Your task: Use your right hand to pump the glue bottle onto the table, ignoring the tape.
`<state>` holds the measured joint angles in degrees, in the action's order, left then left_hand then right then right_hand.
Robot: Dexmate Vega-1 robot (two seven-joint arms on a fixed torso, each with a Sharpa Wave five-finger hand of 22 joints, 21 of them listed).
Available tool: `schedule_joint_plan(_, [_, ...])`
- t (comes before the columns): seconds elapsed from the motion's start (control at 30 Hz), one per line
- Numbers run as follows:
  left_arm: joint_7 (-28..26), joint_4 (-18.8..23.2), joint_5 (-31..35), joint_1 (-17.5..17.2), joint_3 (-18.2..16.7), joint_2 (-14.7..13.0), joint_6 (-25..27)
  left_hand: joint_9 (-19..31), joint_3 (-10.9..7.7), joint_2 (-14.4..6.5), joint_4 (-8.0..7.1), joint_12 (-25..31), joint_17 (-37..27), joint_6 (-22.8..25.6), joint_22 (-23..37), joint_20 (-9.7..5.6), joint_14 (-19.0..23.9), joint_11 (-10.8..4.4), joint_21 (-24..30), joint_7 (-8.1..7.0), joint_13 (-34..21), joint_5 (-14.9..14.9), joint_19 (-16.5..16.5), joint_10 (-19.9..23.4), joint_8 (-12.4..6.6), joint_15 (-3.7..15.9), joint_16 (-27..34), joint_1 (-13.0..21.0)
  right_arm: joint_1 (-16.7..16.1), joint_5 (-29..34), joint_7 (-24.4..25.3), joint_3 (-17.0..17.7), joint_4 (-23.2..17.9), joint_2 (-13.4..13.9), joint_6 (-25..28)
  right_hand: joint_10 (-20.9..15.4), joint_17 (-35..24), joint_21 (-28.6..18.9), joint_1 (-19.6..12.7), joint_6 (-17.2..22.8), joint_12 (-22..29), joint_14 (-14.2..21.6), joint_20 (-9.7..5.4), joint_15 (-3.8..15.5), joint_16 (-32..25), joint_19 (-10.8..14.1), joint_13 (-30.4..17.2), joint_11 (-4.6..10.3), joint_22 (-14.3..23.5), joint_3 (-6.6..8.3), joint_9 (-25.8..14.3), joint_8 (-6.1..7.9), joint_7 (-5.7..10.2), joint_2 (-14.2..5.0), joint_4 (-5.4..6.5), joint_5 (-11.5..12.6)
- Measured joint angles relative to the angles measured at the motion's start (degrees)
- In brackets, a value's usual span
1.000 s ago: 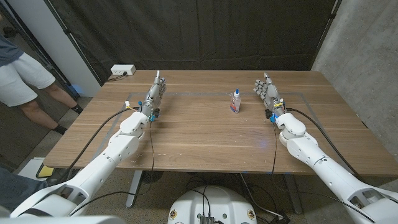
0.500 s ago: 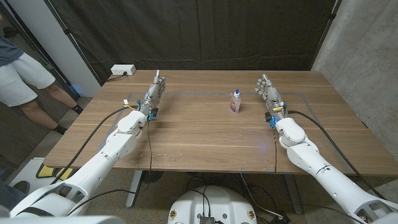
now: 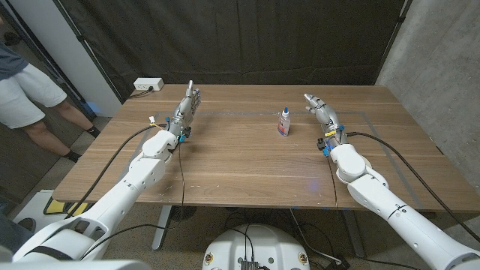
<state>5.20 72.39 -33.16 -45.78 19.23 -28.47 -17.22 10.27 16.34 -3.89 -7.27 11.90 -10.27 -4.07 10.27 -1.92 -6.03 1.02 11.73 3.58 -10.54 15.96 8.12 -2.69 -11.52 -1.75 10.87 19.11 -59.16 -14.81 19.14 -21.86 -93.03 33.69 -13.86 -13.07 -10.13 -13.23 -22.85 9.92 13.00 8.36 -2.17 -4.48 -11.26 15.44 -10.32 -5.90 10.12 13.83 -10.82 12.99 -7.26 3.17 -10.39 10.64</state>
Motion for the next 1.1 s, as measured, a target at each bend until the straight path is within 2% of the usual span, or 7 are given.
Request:
schedule_joint_plan(0.33, [0.1,1.1,0.2,-0.1,-0.2,0.0,-0.1,0.0,0.00,-0.2,0.00,0.0,0.0,0.3,0.0,-0.01,0.3,0.31,0.0,0.31,0.0,0.0,0.0,0.3,0.00,-0.30,0.0,0.2,-1.5,4.8,3.9,-0.9,-3.9,1.3,4.3,-1.6,0.0,-0.4,-3.6,1.2,0.4,2.2,-0.18,0.98,0.0,1.9,0.3,0.84,0.0,0.89,0.0,0.40,0.91,0.49,0.18,0.0])
schedule_joint_plan(0.4, [0.1,1.5,0.2,-0.3,-0.2,-0.1,-0.1,0.0,0.00,-0.5,0.00,0.0,0.0,0.3,0.0,-0.14,0.3,0.31,0.0,0.31,0.0,0.0,-0.1,0.3,0.00,-0.30,0.0,0.5,-1.5,5.9,4.5,-1.0,-4.1,1.3,5.2,-2.0,0.0,-0.4,-4.3,1.2,0.4,2.4,-0.19,0.79,0.0,2.2,0.3,0.64,0.0,0.97,0.0,0.40,0.91,0.59,0.27,0.0])
schedule_joint_plan(0.7, [0.2,2.9,0.4,-0.6,-0.2,-0.6,0.0,0.0,-0.16,-0.5,0.16,0.0,0.0,0.5,0.0,-0.22,0.5,0.01,0.0,0.11,0.0,0.0,-0.2,0.6,0.00,-0.07,0.0,0.5,-1.9,10.4,7.0,-2.8,-6.6,1.9,8.8,-3.0,0.0,-0.4,-6.0,2.3,0.4,3.5,-0.19,1.44,0.0,3.3,0.3,1.14,0.0,1.21,0.0,0.40,1.43,1.24,0.04,0.0])
schedule_joint_plan(0.83, [0.2,3.3,0.5,-0.7,-0.1,-0.8,0.1,0.0,-0.16,-0.5,0.16,0.0,0.0,0.7,0.0,-0.22,0.9,0.01,0.0,0.31,0.0,0.0,-0.2,0.6,0.00,-0.10,0.0,0.5,-1.9,12.3,7.8,-3.0,-6.9,2.0,10.5,-4.5,0.0,-0.4,-7.1,3.3,0.5,4.8,-0.28,1.72,0.0,3.8,0.3,1.66,0.0,1.37,0.0,0.85,1.64,1.54,0.19,0.0])
schedule_joint_plan(1.1, [0.6,4.3,0.8,-0.9,0.0,-1.2,0.1,0.0,-0.16,-1.5,0.16,0.0,0.0,1.0,0.0,-0.21,1.1,0.01,0.0,0.01,0.0,0.0,-0.2,1.1,0.00,-0.30,0.0,0.7,-1.7,15.2,8.6,-4.3,-8.4,2.5,15.2,-6.5,0.0,-0.4,-7.9,4.4,1.0,5.6,-0.09,1.35,0.0,4.4,0.1,1.45,0.0,1.54,-0.3,0.85,1.71,1.77,0.39,0.0])
